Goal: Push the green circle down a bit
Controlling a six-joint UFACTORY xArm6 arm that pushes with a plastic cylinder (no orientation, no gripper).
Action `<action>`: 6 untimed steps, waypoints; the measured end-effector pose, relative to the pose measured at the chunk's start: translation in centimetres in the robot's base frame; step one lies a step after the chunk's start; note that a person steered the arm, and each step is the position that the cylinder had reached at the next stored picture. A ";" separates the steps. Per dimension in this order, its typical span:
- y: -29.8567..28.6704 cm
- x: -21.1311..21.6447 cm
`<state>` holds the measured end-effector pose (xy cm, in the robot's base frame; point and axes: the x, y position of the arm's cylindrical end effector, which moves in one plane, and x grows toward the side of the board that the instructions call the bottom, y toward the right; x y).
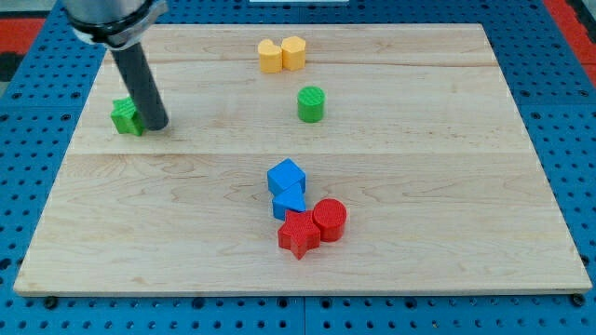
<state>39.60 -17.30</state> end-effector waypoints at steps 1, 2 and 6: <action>7.1 0.0; 13.1 -0.3; 21.6 -4.7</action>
